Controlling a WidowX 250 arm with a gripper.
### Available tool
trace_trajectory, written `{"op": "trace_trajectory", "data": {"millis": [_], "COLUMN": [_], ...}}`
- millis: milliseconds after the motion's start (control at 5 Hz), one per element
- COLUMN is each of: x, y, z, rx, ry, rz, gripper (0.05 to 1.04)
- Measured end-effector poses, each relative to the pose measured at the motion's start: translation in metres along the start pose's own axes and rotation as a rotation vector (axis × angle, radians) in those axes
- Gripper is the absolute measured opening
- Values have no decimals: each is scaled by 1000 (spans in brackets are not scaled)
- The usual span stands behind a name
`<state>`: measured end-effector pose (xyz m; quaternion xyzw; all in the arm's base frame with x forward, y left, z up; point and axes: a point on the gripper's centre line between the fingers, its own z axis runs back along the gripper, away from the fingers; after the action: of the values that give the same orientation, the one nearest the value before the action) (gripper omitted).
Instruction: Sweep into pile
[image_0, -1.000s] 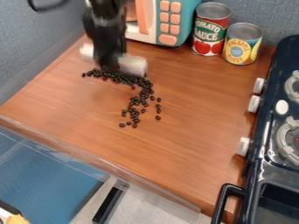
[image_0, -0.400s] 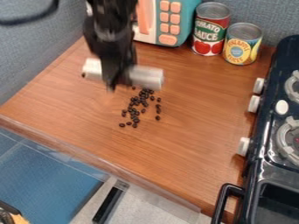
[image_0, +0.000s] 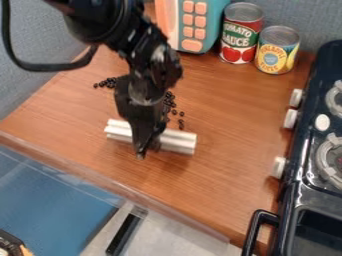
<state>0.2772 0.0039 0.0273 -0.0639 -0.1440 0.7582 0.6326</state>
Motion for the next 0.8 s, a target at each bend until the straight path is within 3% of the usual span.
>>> {"op": "trace_trajectory", "data": {"millis": [400,800], "x": [4,6], "y": [24,18], "z": [9,-13], "rx": [-13,18], "ry": [-15,-27], "rz": [-25,-14], "gripper": [375,375]}}
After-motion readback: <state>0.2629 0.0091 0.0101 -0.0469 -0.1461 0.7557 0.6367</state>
